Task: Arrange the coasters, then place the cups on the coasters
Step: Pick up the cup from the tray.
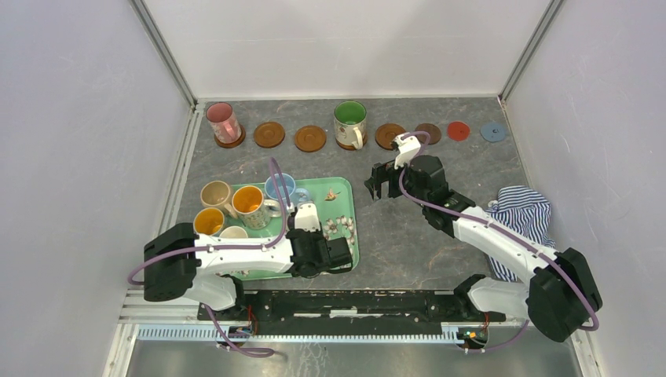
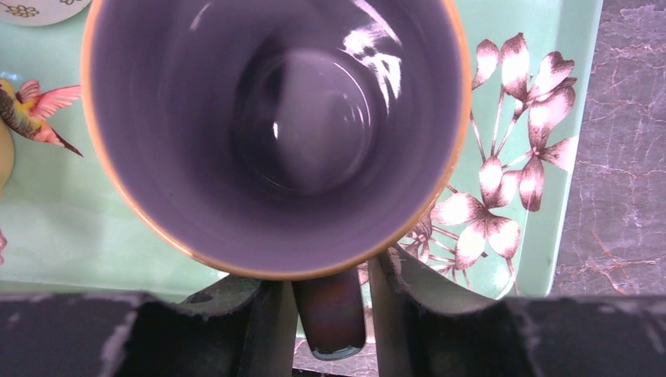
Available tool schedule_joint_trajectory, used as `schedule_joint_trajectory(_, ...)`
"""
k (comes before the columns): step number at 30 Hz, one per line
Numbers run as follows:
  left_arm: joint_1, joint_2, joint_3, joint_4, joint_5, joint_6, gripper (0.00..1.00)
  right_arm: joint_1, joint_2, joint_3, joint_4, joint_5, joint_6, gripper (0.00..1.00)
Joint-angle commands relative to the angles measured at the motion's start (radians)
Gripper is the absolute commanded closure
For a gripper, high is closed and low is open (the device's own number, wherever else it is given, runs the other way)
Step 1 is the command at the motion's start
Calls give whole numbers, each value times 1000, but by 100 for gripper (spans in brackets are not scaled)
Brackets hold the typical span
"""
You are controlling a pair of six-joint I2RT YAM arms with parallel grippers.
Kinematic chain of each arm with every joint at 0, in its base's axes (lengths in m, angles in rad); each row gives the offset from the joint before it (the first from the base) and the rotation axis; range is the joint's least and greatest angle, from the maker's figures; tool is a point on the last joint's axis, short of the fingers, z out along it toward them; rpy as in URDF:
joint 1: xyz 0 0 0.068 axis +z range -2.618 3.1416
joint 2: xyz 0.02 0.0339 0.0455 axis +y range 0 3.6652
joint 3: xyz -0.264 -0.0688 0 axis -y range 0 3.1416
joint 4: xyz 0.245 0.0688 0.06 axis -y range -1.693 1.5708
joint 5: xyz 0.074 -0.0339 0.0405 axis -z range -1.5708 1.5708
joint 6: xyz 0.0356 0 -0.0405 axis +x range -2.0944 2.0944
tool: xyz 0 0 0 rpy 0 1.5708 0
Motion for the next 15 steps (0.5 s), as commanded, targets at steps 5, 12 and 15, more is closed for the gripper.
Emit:
schedule_joint_trajectory(5, -4, -12, 7, 21, -85, 65, 72, 3, -66, 45, -27, 29, -4, 2)
schedule_joint_trajectory(12, -4, -64, 58, 22, -117, 159, 98, 3, -115, 95, -56, 31, 2, 2)
schedule_joint_trajectory(15, -4, -97, 93, 44, -135, 243, 98, 3, -136, 116, -70, 36, -1, 2)
